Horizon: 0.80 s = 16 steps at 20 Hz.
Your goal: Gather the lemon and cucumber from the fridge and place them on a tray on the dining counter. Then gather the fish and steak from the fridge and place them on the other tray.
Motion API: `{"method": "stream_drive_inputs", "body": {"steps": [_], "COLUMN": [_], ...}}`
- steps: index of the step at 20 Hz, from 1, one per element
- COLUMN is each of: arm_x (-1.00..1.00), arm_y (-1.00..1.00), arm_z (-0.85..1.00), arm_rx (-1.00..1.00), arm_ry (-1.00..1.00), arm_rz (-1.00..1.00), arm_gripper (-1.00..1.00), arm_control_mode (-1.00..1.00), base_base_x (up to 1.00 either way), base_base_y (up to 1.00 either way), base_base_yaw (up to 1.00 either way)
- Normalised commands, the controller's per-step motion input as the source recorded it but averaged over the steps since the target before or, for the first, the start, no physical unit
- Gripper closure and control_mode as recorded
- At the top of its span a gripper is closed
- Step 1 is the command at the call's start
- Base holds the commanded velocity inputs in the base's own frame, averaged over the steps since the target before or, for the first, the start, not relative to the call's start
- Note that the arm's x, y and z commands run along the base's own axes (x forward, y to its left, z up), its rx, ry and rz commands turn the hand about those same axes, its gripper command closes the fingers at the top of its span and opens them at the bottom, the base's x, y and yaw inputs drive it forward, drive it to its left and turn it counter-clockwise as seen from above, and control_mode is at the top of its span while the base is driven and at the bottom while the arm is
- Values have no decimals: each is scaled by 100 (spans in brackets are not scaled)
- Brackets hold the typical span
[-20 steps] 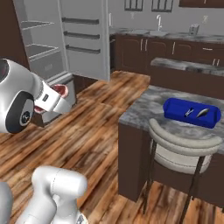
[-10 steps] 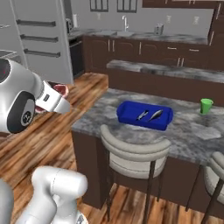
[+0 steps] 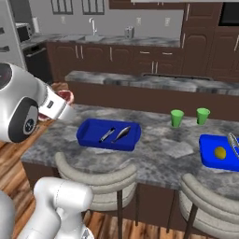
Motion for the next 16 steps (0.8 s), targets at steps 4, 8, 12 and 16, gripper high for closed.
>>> {"method": "stream_drive_inputs", "body": {"steps": [4,8,12,16], "arm_x": [0,25,100,100], "arm_y": [0,-3,-13,-3], "arm_z": [0,0,-8,-26], "arm_rx": [0,3,15,11], "arm_ry": [0,4,24,28], "arm_rz": [0,-2,-1,0], "arm_gripper": [100,100,100,100], "arm_control_mode": [100,-100,-100,-100], "base_base_x": [86,75,0,0], "base_base_y": [-15,-6,0,0], "base_base_yaw": [-23,-11,0,0]}}
